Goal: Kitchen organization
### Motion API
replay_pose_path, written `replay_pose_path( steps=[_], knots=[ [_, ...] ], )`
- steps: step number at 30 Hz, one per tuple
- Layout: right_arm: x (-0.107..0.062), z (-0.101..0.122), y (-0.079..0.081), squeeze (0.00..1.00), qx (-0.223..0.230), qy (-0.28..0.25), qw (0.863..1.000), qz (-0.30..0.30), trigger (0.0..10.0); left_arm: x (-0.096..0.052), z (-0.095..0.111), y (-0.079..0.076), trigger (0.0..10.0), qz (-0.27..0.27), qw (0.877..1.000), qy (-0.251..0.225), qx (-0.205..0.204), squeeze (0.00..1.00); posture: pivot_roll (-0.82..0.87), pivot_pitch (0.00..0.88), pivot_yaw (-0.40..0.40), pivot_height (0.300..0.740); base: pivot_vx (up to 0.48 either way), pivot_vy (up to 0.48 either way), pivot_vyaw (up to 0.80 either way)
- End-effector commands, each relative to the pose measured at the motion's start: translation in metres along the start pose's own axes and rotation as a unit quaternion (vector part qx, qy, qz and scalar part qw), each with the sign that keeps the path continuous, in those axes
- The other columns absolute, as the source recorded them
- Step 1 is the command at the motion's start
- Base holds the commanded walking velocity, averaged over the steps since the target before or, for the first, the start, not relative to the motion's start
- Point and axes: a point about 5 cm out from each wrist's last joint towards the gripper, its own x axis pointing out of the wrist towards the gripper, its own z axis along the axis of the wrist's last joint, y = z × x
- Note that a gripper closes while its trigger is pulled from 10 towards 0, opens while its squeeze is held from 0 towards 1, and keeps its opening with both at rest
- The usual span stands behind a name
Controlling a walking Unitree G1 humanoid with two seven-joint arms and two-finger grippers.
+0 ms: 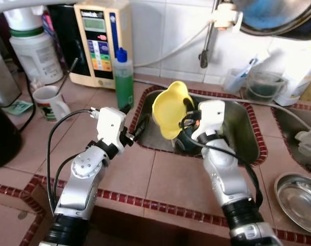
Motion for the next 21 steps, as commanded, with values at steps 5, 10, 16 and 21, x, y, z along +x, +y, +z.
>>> replay_pose_path(
  steps=[5, 10, 16, 21],
  knots=[
    [0.008, 0.003, -0.011, 0.0, -0.004, 0.006, 1.0, -0.007, 10.0, -0.004, 0.008, -0.014, 10.0, -0.035, 0.999, -0.008, 0.003, 0.0, -0.01, 0.068, -0.028, 0.74, 0.0, 0.0, 0.0],
    [0.01, 0.002, -0.014, 0.0, -0.006, 0.01, 1.0, -0.006, 10.0, -0.01, 0.008, -0.02, 10.0, -0.05, 0.999, -0.001, 0.0, 0.0, -0.01, 0.092, -0.019, 0.74, 0.0, 0.0, 0.0],
    [0.011, 0.002, -0.018, 0.0, -0.007, 0.011, 1.0, -0.012, 10.0, -0.016, 0.007, -0.024, 10.0, -0.064, 0.998, 0.009, -0.001, 0.0, -0.02, 0.119, -0.002, 0.74, 0.0, 0.0, 0.0],
    [0.011, 0.003, -0.02, 0.0, -0.005, 0.012, 1.0, -0.015, 10.0, -0.016, 0.008, -0.026, 10.0, -0.077, 0.997, 0.016, 0.001, 0.0, -0.03, 0.14, 0.015, 0.74, 0.0, 0.0, 0.0]
  ],
)
